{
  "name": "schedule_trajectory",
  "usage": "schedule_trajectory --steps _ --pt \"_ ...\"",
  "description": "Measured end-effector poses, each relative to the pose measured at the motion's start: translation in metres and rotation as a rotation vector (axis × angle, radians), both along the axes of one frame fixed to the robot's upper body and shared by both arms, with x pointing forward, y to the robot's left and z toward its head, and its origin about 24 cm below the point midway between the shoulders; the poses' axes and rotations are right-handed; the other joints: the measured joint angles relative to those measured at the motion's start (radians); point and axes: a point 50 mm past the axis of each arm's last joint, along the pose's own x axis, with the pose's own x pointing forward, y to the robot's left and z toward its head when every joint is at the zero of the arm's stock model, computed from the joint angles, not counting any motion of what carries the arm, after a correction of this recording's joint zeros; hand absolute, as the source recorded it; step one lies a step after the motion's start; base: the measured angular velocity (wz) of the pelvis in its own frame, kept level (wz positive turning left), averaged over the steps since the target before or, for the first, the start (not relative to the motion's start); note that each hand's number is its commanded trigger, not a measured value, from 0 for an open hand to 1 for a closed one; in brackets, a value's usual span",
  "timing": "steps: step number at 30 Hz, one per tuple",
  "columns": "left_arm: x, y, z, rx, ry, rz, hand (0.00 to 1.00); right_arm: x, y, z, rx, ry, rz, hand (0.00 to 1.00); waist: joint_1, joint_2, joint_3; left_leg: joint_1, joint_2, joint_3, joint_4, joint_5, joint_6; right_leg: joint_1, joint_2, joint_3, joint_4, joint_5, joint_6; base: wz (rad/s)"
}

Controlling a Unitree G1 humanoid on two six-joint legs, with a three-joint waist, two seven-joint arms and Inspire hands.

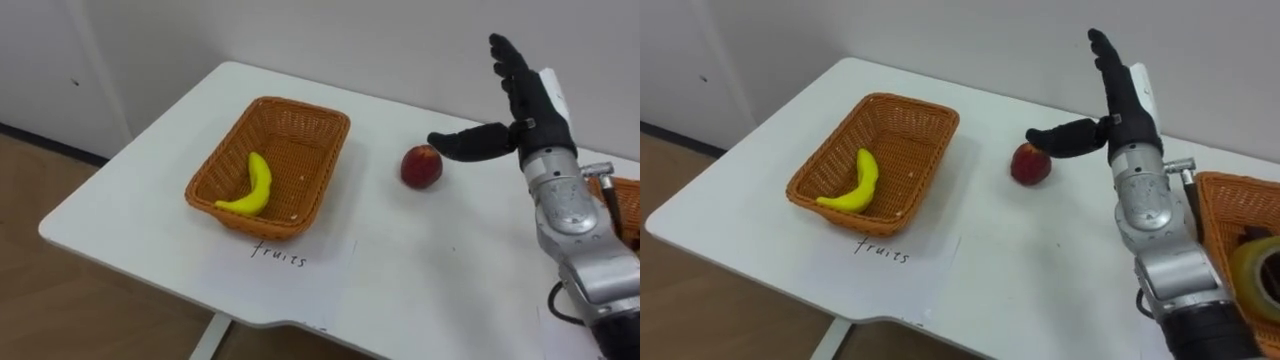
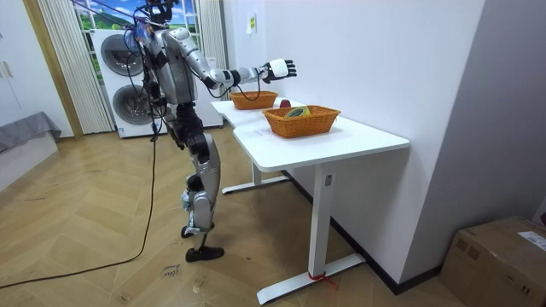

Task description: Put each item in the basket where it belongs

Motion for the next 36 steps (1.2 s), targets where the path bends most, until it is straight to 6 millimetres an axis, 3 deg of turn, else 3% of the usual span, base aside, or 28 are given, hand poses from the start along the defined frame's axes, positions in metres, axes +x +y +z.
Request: schedule_trajectory --steps 2,4,10,20,29,36 --pt "-0.002 -0.002 -0.001 -0.002 0.004 0.004 0.00 -0.001 -0.003 -0.012 0.055 0.048 -0.026 0.00 -0.005 0.003 -0.0011 -0.001 -0.001 -0.005 0.008 0.000 0.000 0.006 -0.002 -0.011 0.000 0.000 0.000 0.08" --pt "-0.003 -0.005 -0.002 -0.012 0.010 -0.003 0.00 -0.001 -0.004 -0.021 0.123 0.084 -0.046 0.00 -0.009 0.015 0.0048 -0.004 -0.002 -0.007 0.011 -0.001 0.001 0.005 -0.003 -0.019 0.002 0.000 0.000 0.05" --pt "-0.002 -0.010 -0.003 -0.028 0.009 -0.009 0.00 -0.003 -0.011 -0.030 0.186 0.120 -0.080 0.00 -0.016 0.050 0.0049 -0.016 -0.004 -0.011 0.025 -0.004 0.004 -0.002 -0.011 -0.035 0.021 0.000 0.000 0.03" --pt "-0.003 -0.013 -0.004 -0.036 0.016 -0.032 0.00 -0.005 -0.015 -0.040 0.223 0.166 -0.098 0.00 -0.016 0.042 0.0072 -0.016 -0.003 -0.009 0.029 -0.004 0.004 -0.003 -0.010 -0.037 0.023 0.000 0.000 0.00" --pt "-0.020 -0.018 -0.006 -0.057 0.063 -0.033 0.00 -0.009 -0.016 -0.054 0.279 0.209 -0.137 0.00 -0.018 0.076 0.0030 -0.016 -0.003 -0.010 0.025 -0.004 0.004 -0.002 -0.012 -0.042 0.020 0.000 0.000 0.00" --pt "-0.028 -0.020 -0.006 -0.074 0.084 -0.027 0.00 -0.010 -0.015 -0.060 0.304 0.228 -0.149 0.00 -0.017 0.074 0.0032 -0.019 -0.005 -0.016 0.024 -0.004 0.004 -0.002 -0.015 -0.062 0.022 0.000 0.000 0.02"
